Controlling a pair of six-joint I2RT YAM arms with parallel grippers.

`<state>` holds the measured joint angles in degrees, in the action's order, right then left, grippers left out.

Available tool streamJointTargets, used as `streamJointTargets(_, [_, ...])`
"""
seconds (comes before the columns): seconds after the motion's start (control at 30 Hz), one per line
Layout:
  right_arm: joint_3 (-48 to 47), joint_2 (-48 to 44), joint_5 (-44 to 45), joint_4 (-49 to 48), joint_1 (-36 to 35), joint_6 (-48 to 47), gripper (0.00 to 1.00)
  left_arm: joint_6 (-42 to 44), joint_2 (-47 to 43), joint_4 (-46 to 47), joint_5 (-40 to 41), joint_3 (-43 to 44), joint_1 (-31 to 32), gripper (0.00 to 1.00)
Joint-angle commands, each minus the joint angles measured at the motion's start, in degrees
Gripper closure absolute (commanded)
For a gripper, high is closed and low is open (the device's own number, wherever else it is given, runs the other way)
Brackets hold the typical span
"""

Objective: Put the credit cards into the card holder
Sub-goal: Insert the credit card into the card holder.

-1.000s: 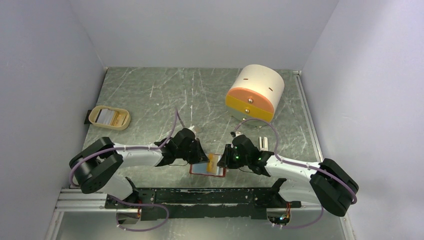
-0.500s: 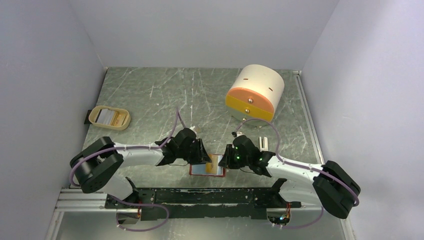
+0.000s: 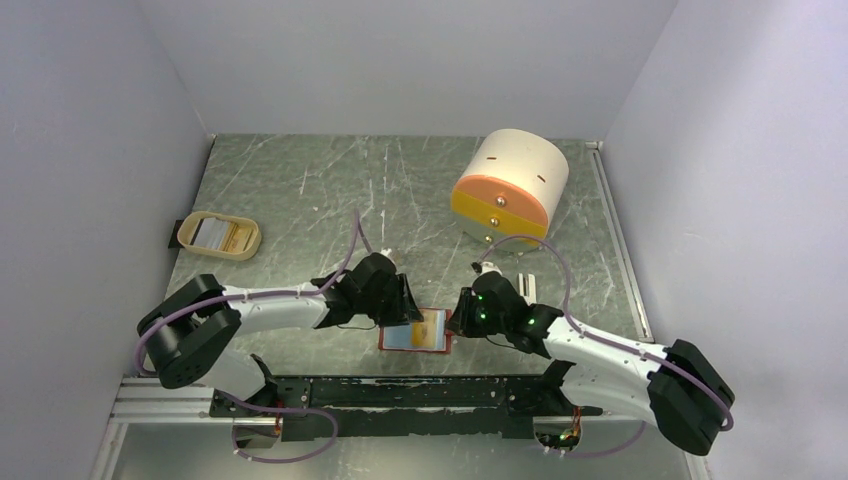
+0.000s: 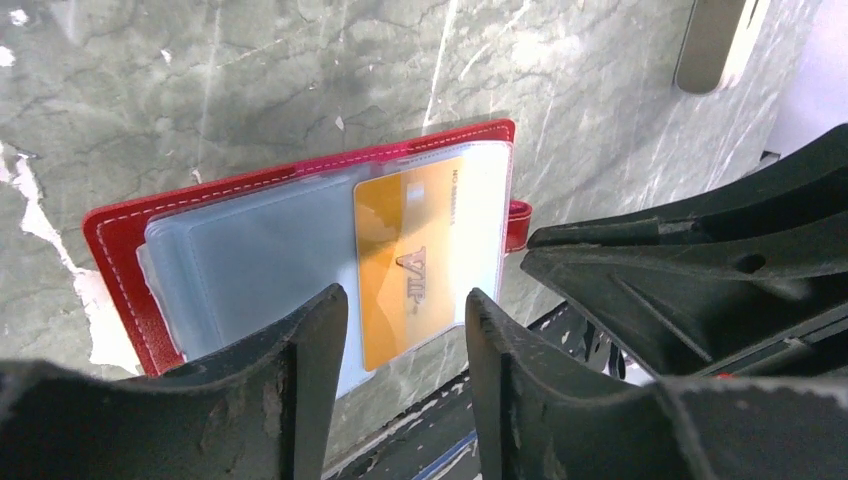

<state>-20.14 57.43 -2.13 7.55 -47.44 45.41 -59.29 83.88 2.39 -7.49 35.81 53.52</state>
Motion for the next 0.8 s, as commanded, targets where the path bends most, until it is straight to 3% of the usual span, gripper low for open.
streamJointTargets(0.0, [0.0, 1.5, -1.9, -2.8, 0.0, 0.3, 0.81, 1.8, -0.3, -5.5, 4.1, 3.4, 1.0, 0.46])
streamJointTargets(0.17, [1.0, 1.6, -2.6, -4.5, 0.0, 1.0, 0.80, 2.2, 0.5, -3.7, 3.0, 3.6, 1.6, 0.61])
streamJointTargets(0.3, [0.8, 2.0, -1.6, -3.6, 0.0, 0.6, 0.79, 2.4, 2.7, -1.5, 1.3, 4.0, 1.8, 0.65])
streamJointTargets(0.6, [3.0, 2.0, -1.4, -4.7, 0.0, 1.3, 0.80, 3.1, 4.5, -3.8, 2.4, 5.6, 2.1, 0.60])
streamJointTargets(0.77, [3.7, 3.1, -1.4, -5.9, 0.0, 1.3, 0.80, 3.1, 6.6, -1.9, -0.1, 6.4, 2.2, 0.64])
